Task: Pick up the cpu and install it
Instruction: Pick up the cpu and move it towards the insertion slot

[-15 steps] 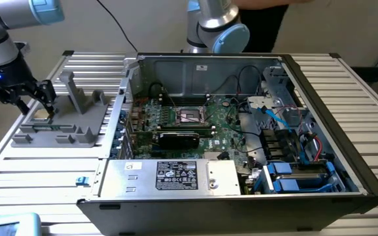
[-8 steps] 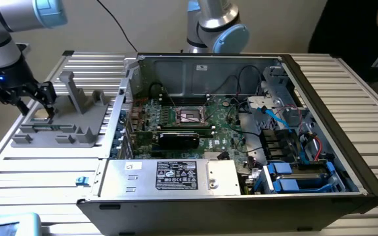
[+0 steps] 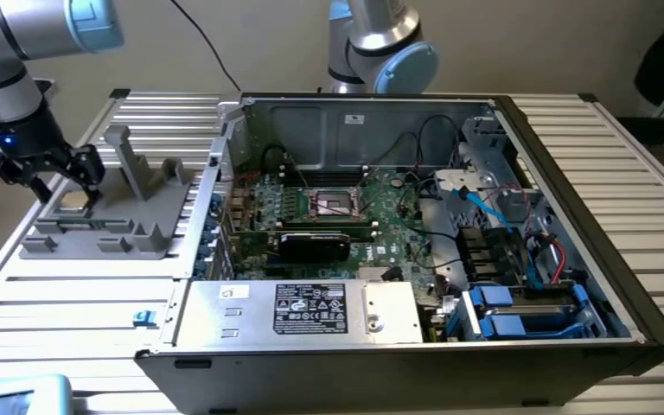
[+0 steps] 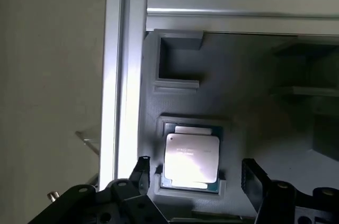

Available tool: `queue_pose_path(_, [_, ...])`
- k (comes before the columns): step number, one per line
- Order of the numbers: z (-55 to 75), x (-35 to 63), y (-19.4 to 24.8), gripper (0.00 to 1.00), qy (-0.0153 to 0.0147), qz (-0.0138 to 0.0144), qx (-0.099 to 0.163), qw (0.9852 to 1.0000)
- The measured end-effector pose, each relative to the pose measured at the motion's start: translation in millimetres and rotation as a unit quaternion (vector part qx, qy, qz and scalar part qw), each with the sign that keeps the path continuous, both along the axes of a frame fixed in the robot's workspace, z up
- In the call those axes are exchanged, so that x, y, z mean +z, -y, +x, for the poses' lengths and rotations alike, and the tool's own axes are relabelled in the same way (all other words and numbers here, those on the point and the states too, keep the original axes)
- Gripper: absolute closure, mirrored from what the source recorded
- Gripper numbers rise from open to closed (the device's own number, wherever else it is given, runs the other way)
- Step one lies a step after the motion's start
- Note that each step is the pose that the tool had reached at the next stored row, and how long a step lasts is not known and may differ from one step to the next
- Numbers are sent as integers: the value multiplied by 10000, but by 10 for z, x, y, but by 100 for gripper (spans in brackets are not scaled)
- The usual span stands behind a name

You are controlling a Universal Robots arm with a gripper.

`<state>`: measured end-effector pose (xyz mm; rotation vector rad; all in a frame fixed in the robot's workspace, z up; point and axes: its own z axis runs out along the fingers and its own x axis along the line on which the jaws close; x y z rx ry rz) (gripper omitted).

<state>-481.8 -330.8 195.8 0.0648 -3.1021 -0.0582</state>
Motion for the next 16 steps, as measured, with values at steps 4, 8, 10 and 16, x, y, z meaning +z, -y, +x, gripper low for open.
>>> queue_pose_path(4, [8,-50,-13,20,0,10,0,10000])
queue_pose_path(8, [5,-63,-31,20,-1,-2,1,10000])
queue_pose_path(10, [-9,-64,-43,20,10,-66,-1,10000])
queue_pose_path(16, [-75,-65,-74,20,137,-136,-2,9998])
